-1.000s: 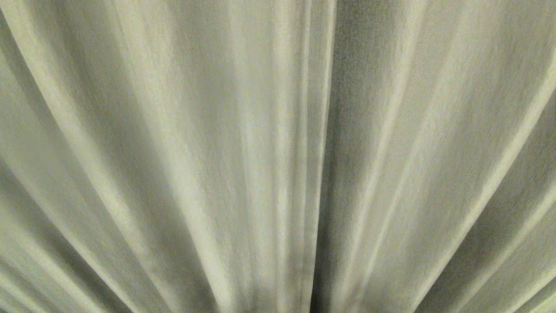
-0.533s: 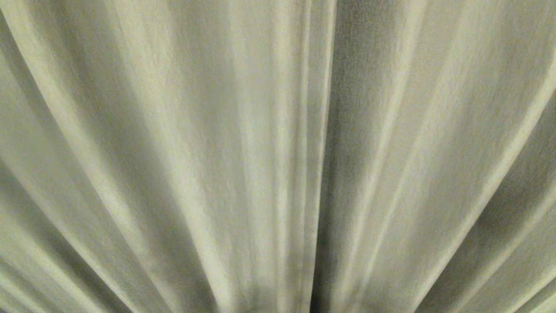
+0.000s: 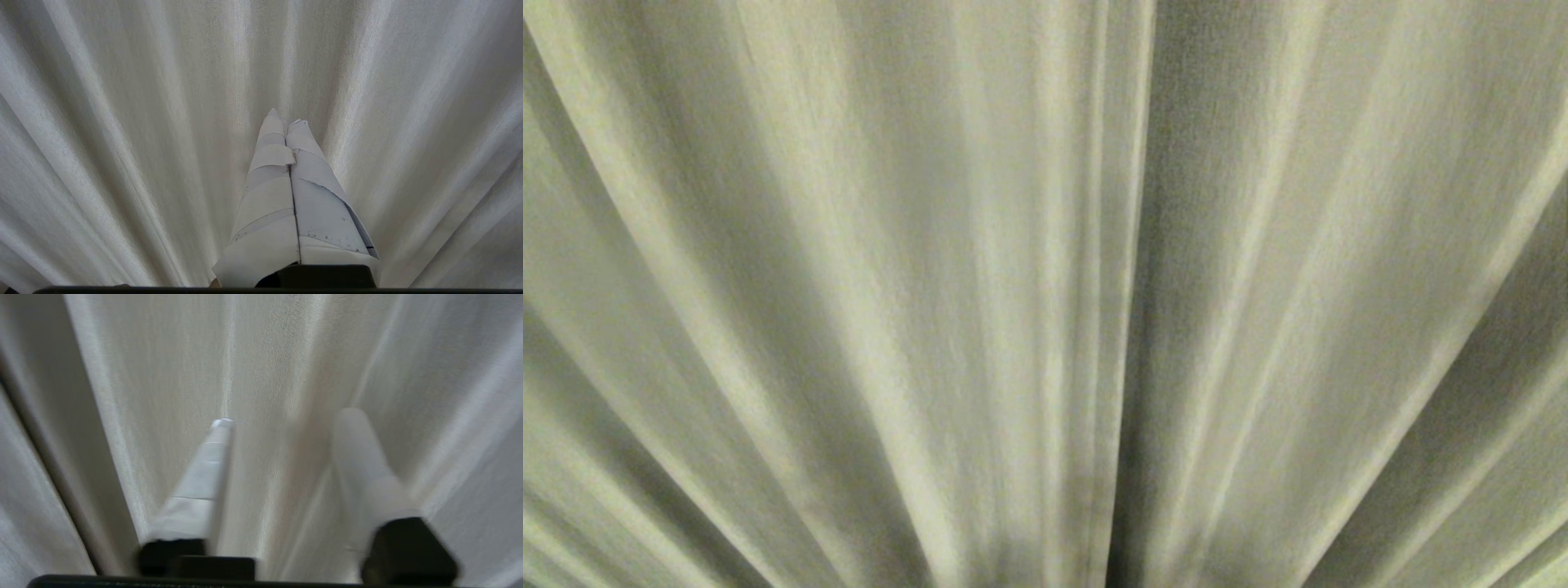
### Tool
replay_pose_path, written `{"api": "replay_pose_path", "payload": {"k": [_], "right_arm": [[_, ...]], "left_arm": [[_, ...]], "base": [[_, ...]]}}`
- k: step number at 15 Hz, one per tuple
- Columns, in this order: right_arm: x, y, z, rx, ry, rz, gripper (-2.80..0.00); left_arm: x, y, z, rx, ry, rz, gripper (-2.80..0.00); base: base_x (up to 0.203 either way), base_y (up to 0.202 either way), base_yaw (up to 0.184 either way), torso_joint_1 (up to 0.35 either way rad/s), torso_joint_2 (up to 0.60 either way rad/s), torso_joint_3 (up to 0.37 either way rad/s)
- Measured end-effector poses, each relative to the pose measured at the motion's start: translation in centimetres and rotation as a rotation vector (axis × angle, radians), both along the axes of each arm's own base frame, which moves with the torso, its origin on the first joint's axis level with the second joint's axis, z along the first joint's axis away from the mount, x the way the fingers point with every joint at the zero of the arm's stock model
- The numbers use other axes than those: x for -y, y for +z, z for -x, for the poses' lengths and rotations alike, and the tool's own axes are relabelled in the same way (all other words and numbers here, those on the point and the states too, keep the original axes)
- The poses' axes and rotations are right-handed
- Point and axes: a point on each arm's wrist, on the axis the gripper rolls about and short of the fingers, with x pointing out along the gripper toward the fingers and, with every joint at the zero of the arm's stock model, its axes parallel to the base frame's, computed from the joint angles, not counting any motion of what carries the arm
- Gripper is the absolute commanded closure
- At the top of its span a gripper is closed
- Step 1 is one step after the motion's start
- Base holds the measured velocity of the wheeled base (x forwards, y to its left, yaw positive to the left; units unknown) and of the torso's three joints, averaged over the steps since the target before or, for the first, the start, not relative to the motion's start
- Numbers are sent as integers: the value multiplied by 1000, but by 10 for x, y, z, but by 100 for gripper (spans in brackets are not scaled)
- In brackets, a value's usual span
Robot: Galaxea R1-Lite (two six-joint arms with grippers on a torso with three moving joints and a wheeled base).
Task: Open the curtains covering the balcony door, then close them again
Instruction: Pull the outer curtains open on both sides
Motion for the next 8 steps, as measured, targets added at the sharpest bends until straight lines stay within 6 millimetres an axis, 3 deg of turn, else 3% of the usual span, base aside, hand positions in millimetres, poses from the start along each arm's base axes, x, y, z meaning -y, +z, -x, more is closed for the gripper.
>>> {"api": "replay_pose_path", "payload": {"k": [8], "right_arm": [[0,6,-30,9,-9,14,-280]], "left_arm": [[0,0,0,0,0,0,0]], "base": [[0,0,0,0,0,0]]}}
